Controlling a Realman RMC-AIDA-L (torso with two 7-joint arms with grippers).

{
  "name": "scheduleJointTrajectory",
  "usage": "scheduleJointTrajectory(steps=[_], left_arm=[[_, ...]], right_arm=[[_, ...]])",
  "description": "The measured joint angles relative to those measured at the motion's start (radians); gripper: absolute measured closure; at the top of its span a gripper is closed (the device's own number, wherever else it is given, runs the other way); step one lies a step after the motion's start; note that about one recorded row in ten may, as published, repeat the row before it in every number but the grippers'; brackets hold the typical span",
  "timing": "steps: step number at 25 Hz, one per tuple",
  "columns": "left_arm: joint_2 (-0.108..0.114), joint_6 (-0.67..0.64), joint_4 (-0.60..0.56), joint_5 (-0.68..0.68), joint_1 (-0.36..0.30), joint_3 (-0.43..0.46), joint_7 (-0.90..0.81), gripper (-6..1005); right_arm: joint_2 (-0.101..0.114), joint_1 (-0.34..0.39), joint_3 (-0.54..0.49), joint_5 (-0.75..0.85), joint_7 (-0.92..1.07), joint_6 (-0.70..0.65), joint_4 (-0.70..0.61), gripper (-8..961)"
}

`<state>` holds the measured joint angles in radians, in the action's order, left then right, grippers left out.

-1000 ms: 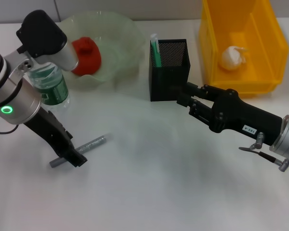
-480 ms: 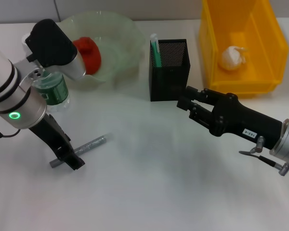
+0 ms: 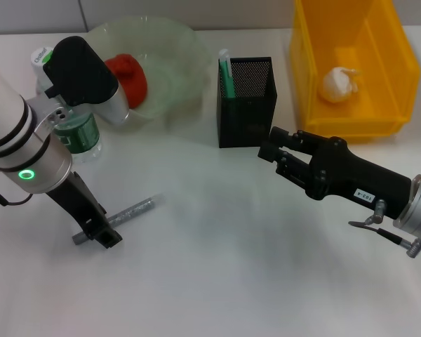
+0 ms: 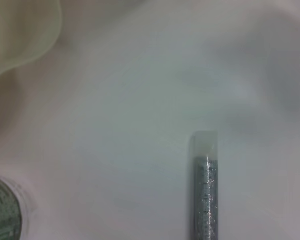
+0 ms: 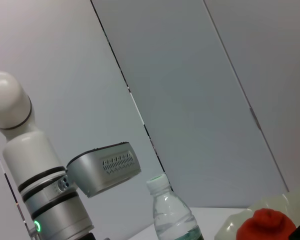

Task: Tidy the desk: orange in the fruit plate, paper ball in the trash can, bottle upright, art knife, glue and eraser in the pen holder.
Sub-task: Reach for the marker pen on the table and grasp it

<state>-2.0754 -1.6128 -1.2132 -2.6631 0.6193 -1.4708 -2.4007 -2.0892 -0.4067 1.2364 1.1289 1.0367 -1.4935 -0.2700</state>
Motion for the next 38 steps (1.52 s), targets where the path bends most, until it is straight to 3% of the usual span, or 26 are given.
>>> scheduleJointTrajectory(steps=[6, 14, 38], left_arm=[[0.0, 0.012, 0.018, -0.001, -0.001, 0.0, 0.0, 434], [0.0, 0.032, 0.026, -0.007, -0.001, -0.005, 0.0, 427], [0.0, 0.065, 0.066, -0.013, 0.005, -0.011, 0.011, 680]], right_arm=[[0.0, 0.0, 0.0, 0.0, 0.004, -0.002, 0.0, 587], [-0.002, 0.0, 0.0, 0.0, 0.004, -0.011, 0.0, 586], [-0.002, -0.003, -0.002, -0.022, 0.005, -0.024, 0.005, 586]])
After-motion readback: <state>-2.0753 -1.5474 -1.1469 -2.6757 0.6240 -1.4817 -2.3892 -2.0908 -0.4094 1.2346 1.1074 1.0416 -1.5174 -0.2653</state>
